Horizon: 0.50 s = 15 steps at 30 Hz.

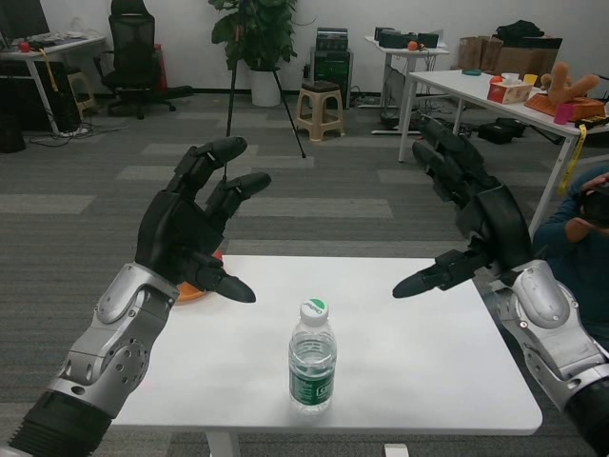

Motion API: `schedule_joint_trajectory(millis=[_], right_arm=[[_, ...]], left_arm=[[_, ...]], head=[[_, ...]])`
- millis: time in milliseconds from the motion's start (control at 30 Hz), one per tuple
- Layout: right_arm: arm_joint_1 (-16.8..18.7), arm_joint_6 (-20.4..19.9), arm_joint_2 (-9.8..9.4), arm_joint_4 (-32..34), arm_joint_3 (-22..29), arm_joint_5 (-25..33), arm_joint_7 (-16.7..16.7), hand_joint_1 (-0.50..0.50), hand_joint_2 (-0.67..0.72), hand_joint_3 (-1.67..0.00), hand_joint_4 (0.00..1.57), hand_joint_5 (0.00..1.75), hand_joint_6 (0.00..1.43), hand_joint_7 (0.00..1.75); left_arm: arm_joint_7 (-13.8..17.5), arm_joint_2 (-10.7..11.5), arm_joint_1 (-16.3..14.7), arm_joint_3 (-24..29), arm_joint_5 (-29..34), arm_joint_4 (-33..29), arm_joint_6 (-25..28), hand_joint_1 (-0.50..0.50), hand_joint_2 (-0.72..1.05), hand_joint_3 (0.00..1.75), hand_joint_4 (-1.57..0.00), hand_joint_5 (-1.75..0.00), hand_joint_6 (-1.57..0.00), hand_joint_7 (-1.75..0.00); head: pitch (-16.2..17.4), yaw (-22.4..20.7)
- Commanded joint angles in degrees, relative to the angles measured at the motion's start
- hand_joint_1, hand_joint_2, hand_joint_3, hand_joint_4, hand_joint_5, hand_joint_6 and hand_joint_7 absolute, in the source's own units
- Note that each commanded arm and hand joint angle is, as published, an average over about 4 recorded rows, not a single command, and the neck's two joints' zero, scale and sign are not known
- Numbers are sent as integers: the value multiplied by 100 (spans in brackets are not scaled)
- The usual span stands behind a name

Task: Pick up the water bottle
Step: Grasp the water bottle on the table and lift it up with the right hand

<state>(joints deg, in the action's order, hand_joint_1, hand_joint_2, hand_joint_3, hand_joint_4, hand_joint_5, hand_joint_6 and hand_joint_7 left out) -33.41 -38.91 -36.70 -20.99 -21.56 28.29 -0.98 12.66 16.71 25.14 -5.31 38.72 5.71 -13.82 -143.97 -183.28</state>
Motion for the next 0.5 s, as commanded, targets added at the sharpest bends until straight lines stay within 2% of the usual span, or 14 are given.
schedule_joint_trajectory(millis=[33, 100, 500], right_arm=[[-7, 22, 36, -41, -65, 8, -3, -50, -10, -8, 0, 0, 0, 14], [-7, 24, 49, -83, -129, 10, 6, -50, -10, -8, 0, 0, 0, 14], [37, 24, 225, -446, -560, 10, 85, -50, -10, -8, 0, 0, 0, 14]], left_arm=[[8, 25, 17, 32, -29, -26, -7, -50, -2, 4, 0, -103, 0, -98], [8, 25, 15, 39, -24, -26, -7, -50, -2, 0, 0, -103, 0, -98], [4, 25, -18, 118, -22, -26, 2, -50, -2, 4, 0, -103, 0, -98]], head=[[79, 21], [124, 27], [357, 77]])
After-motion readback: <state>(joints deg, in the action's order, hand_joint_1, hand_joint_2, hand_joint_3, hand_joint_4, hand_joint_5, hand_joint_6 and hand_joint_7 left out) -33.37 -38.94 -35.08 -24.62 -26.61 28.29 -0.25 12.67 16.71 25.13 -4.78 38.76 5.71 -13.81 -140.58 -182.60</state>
